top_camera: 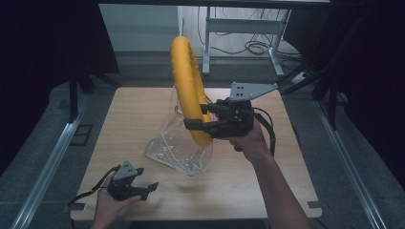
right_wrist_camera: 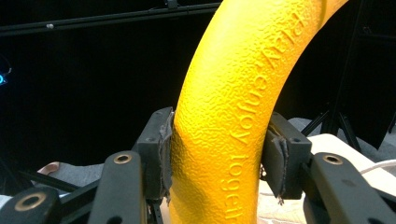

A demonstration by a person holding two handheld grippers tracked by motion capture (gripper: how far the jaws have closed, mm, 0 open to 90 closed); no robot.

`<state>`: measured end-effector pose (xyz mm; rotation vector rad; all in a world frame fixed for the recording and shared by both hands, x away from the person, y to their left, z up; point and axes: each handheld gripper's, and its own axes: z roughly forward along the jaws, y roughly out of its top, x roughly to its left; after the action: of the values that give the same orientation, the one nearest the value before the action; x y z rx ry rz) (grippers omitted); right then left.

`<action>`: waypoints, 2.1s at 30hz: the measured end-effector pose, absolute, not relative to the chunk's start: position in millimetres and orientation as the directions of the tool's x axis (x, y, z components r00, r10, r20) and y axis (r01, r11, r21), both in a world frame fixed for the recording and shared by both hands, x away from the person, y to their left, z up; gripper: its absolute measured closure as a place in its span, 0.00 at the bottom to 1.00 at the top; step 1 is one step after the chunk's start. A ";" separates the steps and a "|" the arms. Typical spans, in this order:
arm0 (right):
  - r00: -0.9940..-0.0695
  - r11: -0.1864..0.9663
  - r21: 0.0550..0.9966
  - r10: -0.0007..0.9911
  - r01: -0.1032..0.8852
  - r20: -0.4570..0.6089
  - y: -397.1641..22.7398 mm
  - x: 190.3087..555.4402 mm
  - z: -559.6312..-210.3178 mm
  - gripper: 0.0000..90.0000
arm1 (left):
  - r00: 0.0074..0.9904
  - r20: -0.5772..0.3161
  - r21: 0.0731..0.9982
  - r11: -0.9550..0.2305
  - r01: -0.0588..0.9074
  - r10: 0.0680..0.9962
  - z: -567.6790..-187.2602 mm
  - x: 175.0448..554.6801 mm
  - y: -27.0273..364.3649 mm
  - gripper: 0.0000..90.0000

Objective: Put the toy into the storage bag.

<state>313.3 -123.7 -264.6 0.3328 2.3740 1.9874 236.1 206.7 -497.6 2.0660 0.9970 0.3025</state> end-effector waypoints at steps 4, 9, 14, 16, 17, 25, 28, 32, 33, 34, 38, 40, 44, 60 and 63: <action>-0.977 0.164 0.975 0.178 0.150 0.120 -122.0 314.5 -267.0 0.55 | 0.660 -0.119 0.752 -0.366 0.548 0.742 -497.4 236.0 206.9 0.22; -0.975 0.162 0.973 0.177 0.163 0.134 -119.9 317.6 -272.7 0.55 | 0.658 -0.121 0.755 -0.362 0.547 0.743 -497.3 235.8 207.0 0.22; -0.975 0.160 0.972 0.172 0.171 0.144 -117.8 317.7 -276.9 0.55 | 0.659 -0.119 0.754 -0.365 0.547 0.742 -497.5 236.0 206.7 0.22; -0.975 0.158 0.972 0.169 0.174 0.147 -117.0 317.2 -278.9 0.55 | 0.660 -0.118 0.754 -0.365 0.546 0.742 -497.5 236.0 206.9 0.22; -0.974 0.159 0.971 0.165 0.179 0.152 -116.6 316.8 -280.2 0.55 | 0.659 -0.118 0.754 -0.365 0.546 0.742 -497.5 236.0 206.9 0.22; -0.972 0.166 0.966 0.157 0.201 0.175 -112.3 319.0 -291.2 0.55 | 0.660 -0.116 0.753 -0.367 0.546 0.742 -497.4 235.9 207.1 0.22; -0.970 0.169 0.963 0.156 0.210 0.184 -111.4 320.6 -295.9 0.55 | 0.660 -0.117 0.753 -0.368 0.546 0.742 -497.7 236.0 206.8 0.22; -0.968 0.177 0.958 0.158 0.224 0.197 -110.6 322.5 -303.4 0.55 | 0.661 -0.118 0.751 -0.368 0.547 0.741 -498.3 236.1 206.4 0.22; -0.968 0.177 0.958 0.158 0.224 0.197 -110.6 322.5 -303.4 0.55 | 0.661 -0.118 0.752 -0.369 0.547 0.741 -498.2 236.1 206.4 0.22; -0.967 0.176 0.958 0.156 0.227 0.201 -110.3 323.0 -306.3 0.55 | 0.661 -0.118 0.751 -0.369 0.547 0.741 -498.2 236.0 206.4 0.22; -0.965 0.176 0.956 0.154 0.236 0.210 -109.9 324.0 -311.1 0.55 | 0.662 -0.116 0.752 -0.370 0.546 0.741 -498.4 236.1 206.3 0.22; -0.964 0.175 0.955 0.154 0.241 0.216 -109.8 325.4 -314.5 0.55 | 0.663 -0.116 0.751 -0.372 0.546 0.740 -498.5 236.2 206.2 0.22; -0.961 0.181 0.949 0.156 0.257 0.231 -109.6 326.9 -319.8 0.55 | 0.663 -0.115 0.750 -0.373 0.546 0.739 -498.6 236.3 206.2 0.22; -0.944 0.195 0.930 0.169 0.312 0.282 -108.3 336.7 -350.3 0.55 | 0.663 -0.115 0.750 -0.372 0.546 0.740 -498.6 236.2 206.7 0.22; -0.939 0.195 0.924 0.172 0.330 0.298 -107.4 340.0 -356.7 0.55 | 0.662 -0.114 0.751 -0.372 0.546 0.740 -498.8 236.2 206.6 0.22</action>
<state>340.0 -107.4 -356.7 0.5336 2.5245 2.0084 236.2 206.6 -498.8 2.0729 0.9928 0.3078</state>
